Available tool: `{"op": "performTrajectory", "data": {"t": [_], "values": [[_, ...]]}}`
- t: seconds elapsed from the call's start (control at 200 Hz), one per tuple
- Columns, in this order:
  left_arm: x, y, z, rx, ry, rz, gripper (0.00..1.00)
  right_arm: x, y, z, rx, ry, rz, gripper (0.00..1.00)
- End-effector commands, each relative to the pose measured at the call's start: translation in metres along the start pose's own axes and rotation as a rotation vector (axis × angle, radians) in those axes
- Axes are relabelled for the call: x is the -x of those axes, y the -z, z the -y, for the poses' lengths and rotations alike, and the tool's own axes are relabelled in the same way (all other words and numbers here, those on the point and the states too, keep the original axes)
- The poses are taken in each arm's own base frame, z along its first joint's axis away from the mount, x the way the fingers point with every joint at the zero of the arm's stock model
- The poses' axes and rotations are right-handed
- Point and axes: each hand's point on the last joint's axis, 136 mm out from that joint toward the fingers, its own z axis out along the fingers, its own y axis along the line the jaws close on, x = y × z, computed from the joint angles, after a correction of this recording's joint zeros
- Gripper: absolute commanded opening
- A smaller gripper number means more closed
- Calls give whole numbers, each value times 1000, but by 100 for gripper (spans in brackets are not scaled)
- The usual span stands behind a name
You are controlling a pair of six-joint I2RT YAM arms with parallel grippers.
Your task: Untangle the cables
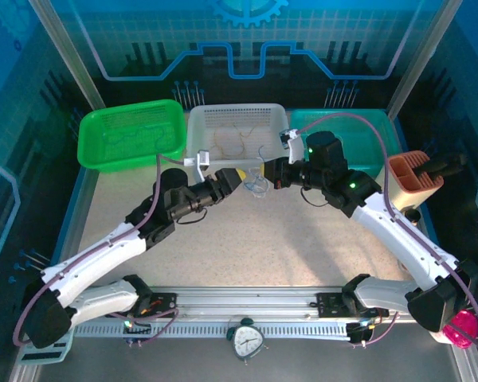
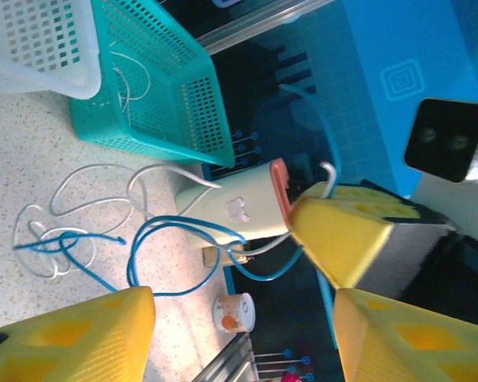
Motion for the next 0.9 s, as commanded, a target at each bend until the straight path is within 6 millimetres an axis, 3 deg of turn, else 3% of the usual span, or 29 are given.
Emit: {"op": "performTrajectory", "data": {"t": [0.0,0.425,0.895], "values": [[6,-6,17,-38,2,22,61,1,1,-1,24,-9,8,0],[8,-17,8,-9,-13,42,60,-11,-8,1,40,-27,-19,0],[10,-20,1,16,-49,55,41,-14,-8,0,38,-25,-23,0]]}}
